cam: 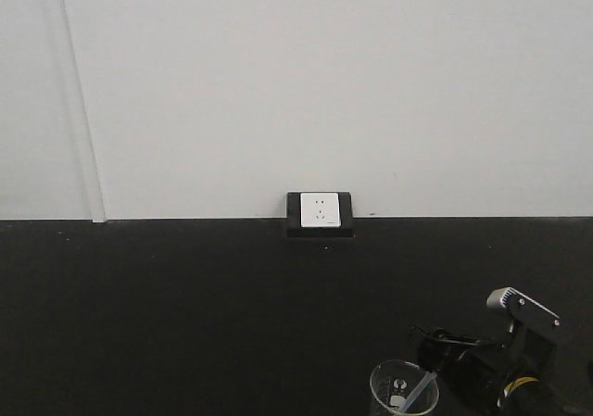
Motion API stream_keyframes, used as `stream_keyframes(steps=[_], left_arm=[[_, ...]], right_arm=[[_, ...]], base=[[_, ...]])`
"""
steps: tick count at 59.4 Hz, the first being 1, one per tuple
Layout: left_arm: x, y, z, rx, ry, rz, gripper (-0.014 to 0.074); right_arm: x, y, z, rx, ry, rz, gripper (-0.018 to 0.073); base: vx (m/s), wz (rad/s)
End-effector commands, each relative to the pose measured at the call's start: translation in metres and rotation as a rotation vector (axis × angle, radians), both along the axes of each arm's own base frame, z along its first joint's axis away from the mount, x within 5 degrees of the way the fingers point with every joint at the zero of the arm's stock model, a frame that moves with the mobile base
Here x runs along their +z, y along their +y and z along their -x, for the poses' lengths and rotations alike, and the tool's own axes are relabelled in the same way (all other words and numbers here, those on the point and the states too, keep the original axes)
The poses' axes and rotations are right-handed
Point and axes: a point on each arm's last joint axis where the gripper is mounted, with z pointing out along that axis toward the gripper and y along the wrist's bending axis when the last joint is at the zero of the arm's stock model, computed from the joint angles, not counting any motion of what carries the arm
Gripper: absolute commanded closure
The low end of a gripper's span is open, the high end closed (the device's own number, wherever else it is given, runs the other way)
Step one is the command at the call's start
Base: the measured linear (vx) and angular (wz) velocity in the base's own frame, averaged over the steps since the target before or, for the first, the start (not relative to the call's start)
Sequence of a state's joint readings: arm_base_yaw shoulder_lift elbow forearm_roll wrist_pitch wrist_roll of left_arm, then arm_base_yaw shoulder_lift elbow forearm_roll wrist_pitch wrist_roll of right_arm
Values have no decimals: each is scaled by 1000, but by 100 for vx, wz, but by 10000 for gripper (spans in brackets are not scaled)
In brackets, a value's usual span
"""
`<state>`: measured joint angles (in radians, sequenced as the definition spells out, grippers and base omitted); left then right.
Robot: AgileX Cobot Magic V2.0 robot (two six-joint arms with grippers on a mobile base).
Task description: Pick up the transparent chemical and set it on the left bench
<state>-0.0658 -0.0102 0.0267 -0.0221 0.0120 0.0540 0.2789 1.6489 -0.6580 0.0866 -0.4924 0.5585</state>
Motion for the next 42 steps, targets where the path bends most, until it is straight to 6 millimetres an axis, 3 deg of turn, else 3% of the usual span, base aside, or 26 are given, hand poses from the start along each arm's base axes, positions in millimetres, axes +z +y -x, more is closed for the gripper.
stream_keyframes(steps=[1, 11, 29, 42], left_arm=[[3, 0, 1, -1, -81, 14, 600], [3, 0, 1, -1, -81, 14, 600], [3, 0, 1, -1, -81, 14, 600], [3, 0, 1, -1, -81, 14, 600]], right_arm=[[20, 2, -8, 4, -129, -27, 61], [18, 2, -8, 3, -122, -26, 182], [19, 2, -9, 7, -137, -17, 567], [28, 2, -9, 23, -218, 26, 564]], base=[[0, 0], [0, 0], [0, 0], [0, 0]])
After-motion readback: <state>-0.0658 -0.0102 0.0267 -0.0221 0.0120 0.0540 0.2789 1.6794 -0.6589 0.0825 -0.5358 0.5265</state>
